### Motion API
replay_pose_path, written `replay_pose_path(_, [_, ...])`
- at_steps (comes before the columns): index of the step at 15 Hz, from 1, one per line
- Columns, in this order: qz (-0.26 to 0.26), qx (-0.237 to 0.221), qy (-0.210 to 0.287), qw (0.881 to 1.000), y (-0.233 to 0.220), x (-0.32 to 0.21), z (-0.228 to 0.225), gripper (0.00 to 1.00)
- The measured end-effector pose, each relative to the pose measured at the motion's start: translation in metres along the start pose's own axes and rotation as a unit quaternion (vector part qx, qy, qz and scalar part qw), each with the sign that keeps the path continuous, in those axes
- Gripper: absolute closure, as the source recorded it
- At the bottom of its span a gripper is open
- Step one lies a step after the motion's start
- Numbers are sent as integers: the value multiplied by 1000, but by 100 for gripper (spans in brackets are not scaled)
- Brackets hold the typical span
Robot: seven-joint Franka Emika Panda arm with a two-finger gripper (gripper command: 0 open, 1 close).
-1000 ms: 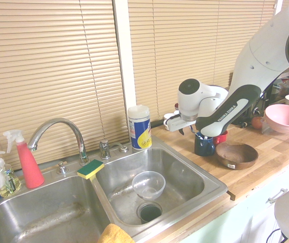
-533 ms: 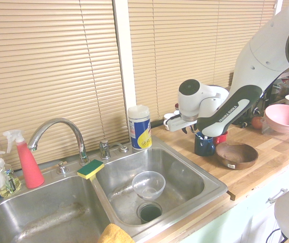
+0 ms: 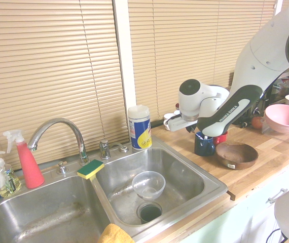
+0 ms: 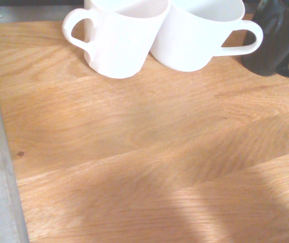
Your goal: Put the spoon into the sink
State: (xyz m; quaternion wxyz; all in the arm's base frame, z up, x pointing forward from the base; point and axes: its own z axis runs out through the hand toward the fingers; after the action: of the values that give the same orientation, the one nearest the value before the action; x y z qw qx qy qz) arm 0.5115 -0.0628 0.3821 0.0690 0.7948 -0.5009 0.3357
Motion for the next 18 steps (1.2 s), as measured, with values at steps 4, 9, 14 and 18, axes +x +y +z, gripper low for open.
replay_pose_path(4, [7,3,1,1000,0,4,-1,100])
replay_pose_path(9, [29,36,-9,999,6,22,-16,100])
replay_pose_path(14, [39,72,-12,997,33,33,-50,100])
replay_pose_path(18, [48,93,-11,994,49,40,-81,100])
